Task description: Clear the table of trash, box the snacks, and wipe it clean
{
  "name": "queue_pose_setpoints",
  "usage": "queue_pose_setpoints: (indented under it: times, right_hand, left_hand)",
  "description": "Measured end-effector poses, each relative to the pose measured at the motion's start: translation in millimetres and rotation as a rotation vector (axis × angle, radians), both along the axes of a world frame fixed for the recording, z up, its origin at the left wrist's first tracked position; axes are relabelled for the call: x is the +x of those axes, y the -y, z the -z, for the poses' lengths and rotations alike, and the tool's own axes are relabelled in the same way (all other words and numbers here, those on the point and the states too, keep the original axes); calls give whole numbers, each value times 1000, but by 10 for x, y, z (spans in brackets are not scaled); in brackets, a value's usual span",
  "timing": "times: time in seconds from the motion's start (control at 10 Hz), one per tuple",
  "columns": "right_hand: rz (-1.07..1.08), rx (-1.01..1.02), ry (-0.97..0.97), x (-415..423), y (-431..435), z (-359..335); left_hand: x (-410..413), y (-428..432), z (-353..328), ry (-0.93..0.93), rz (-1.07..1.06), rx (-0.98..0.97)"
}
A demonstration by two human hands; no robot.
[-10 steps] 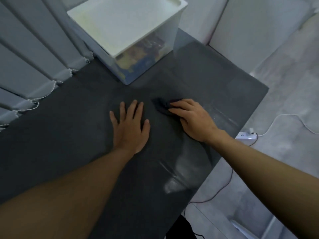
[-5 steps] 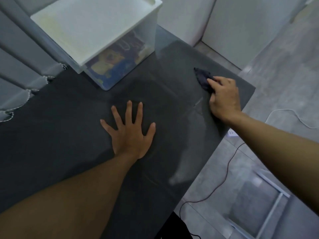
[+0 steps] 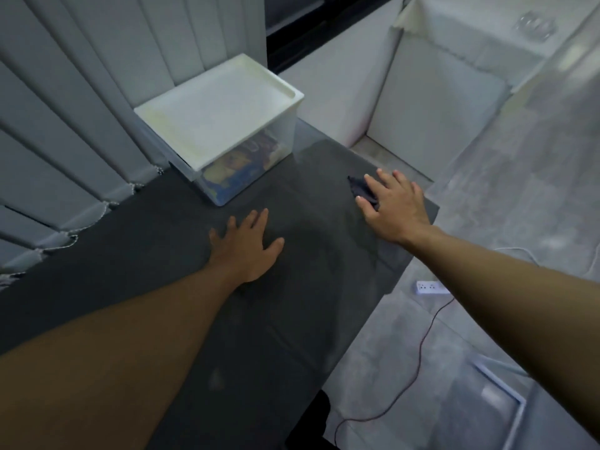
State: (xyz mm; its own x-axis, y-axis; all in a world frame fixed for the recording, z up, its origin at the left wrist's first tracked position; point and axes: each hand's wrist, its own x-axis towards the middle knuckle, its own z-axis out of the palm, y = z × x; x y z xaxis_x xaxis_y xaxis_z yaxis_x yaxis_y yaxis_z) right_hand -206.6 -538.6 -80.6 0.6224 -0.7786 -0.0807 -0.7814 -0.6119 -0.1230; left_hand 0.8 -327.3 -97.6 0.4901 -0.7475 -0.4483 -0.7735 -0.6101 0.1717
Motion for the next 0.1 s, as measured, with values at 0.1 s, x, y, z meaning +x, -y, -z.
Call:
queue_pose_setpoints:
  times: [0.1]
  right_hand:
    - [-17, 14, 54, 149, -179, -367]
  left_hand:
    - [54, 31, -486, 64, 73, -153]
